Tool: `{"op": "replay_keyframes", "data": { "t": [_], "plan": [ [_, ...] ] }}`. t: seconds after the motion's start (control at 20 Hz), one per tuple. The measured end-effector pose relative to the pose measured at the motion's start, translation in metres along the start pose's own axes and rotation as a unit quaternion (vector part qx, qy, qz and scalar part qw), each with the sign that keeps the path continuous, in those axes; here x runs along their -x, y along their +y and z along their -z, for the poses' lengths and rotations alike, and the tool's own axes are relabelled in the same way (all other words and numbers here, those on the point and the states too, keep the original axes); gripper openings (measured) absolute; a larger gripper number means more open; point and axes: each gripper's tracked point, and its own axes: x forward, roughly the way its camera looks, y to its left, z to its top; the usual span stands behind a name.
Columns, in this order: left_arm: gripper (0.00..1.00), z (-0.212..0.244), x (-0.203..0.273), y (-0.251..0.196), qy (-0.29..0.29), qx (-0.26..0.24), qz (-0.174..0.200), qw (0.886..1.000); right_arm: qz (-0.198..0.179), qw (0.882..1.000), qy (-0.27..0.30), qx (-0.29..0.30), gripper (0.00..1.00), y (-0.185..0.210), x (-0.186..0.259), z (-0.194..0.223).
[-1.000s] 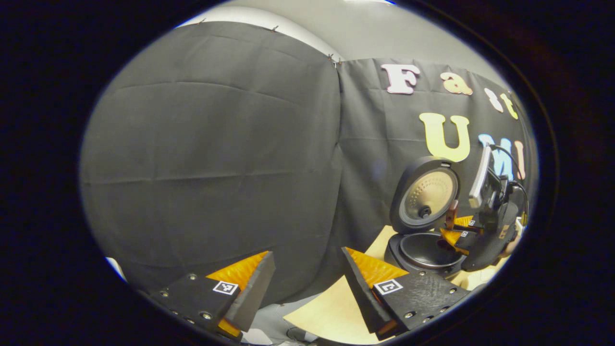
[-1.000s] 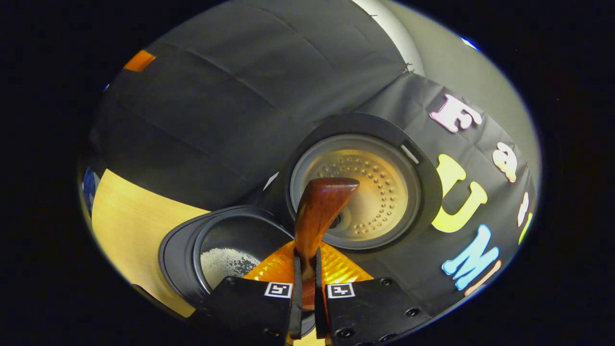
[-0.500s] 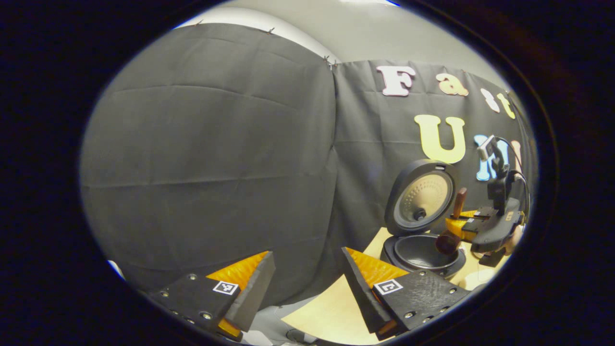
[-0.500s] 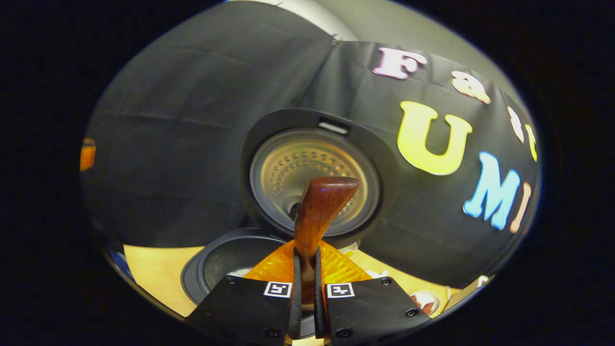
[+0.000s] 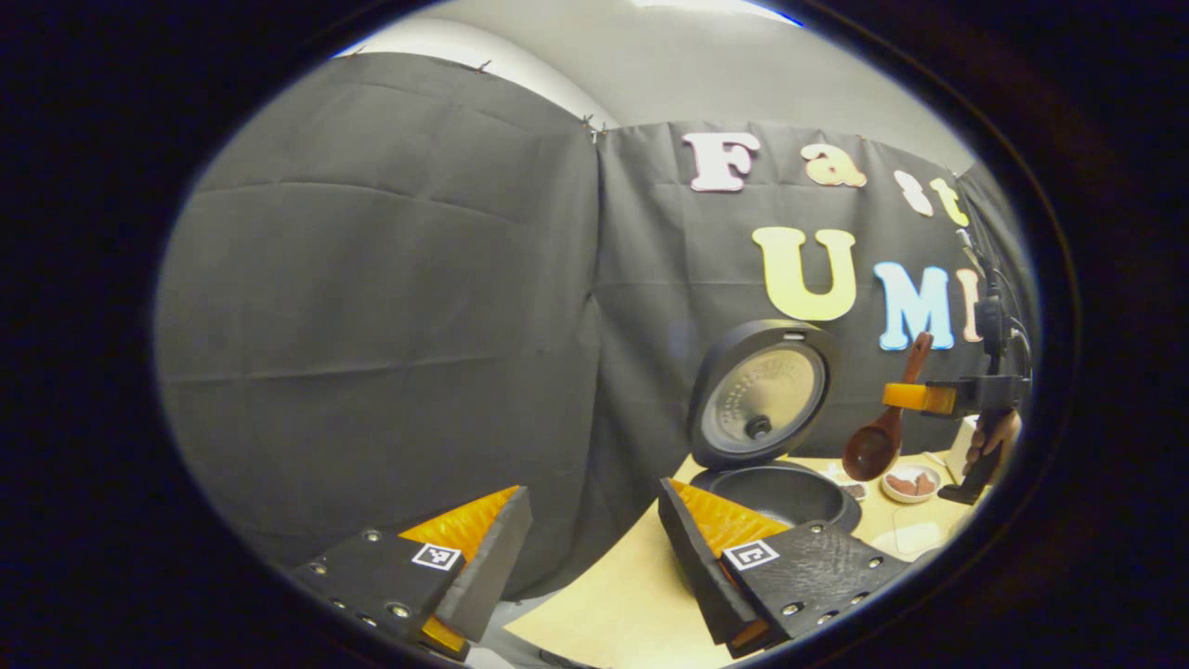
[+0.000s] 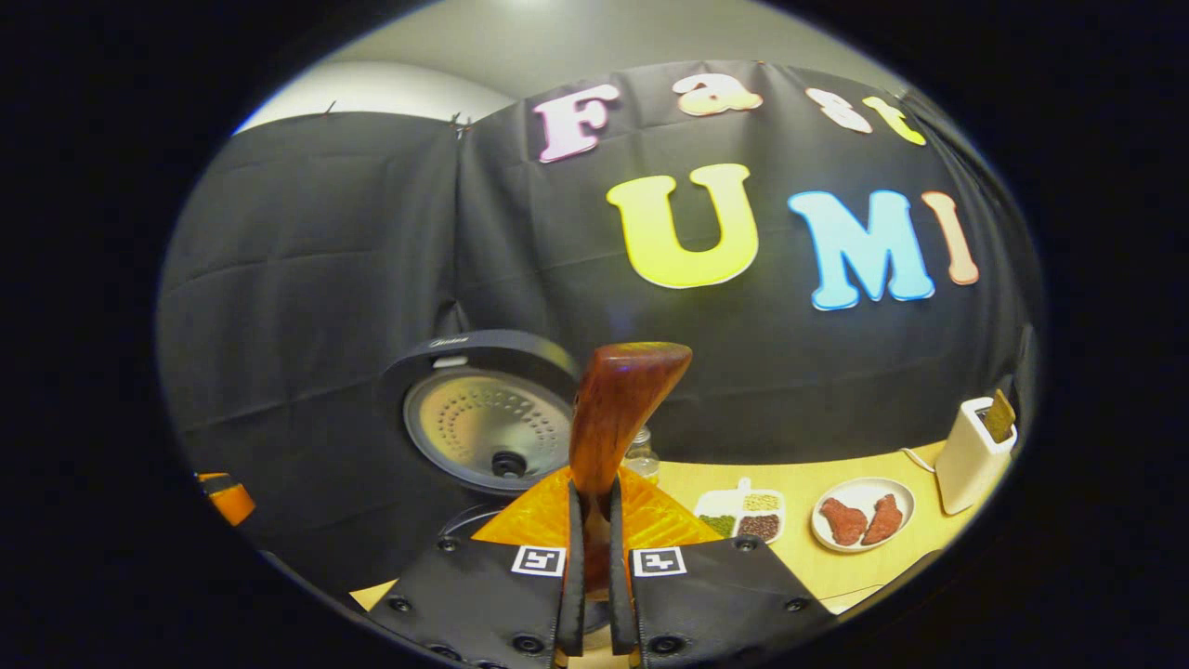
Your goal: Close the left gripper, press the button to open the rice cooker; take a wooden spoon from the chopstick holder with the right hand, scoop a spoonful of rice and pour it into the rice cooker, then put the wooden spoon back into the chopstick holder.
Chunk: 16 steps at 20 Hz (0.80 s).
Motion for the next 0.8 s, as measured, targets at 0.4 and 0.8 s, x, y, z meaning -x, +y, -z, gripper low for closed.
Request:
{"op": "replay_keyframes", "data": {
  "t": [0.4,0.8],
  "plan": [
    [0.86,-0.019,-0.011,-0.083,-0.013,-0.006,0.08,0.997,0.117,0.993,-0.009,-0.031,0.16,-0.13,0.069,-0.009],
    [0.86,-0.027,-0.005,-0.158,-0.014,-0.005,0.138,0.99,0.215,0.975,-0.003,-0.052,0.12,-0.237,0.146,0.004]
  ]
}}
